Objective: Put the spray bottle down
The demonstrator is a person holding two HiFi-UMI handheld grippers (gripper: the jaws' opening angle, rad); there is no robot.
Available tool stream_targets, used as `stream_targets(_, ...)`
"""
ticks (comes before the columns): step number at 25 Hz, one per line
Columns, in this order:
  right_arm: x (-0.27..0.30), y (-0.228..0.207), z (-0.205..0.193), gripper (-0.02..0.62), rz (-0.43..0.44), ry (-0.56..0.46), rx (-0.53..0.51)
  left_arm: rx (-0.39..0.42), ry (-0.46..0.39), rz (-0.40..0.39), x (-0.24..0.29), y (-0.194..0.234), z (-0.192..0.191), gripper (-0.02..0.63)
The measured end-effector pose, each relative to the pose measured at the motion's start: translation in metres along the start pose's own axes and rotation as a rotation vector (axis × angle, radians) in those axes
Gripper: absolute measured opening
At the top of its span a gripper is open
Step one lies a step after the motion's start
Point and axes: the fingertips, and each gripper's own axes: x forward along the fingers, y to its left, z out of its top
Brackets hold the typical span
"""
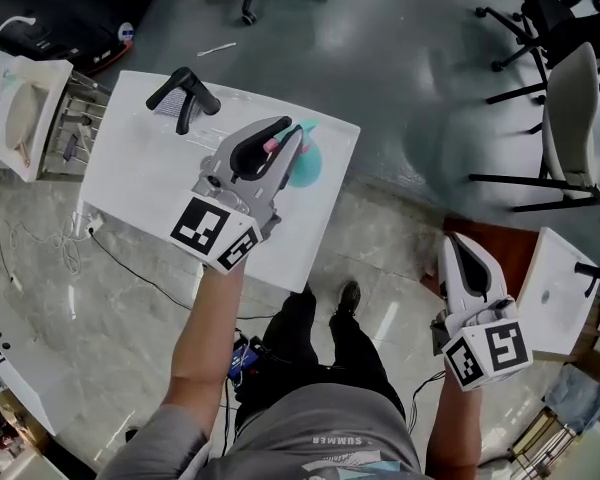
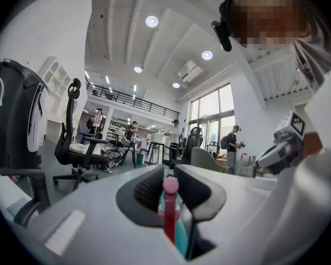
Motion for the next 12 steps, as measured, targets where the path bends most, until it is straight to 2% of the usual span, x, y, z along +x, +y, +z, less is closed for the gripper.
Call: stream_targets(12,0.017,-0.011,-0.023,0.000,-0.016,0.038,0.029,-0.009,0.002,-0.018,0.030,0.009,-0.031,0.055)
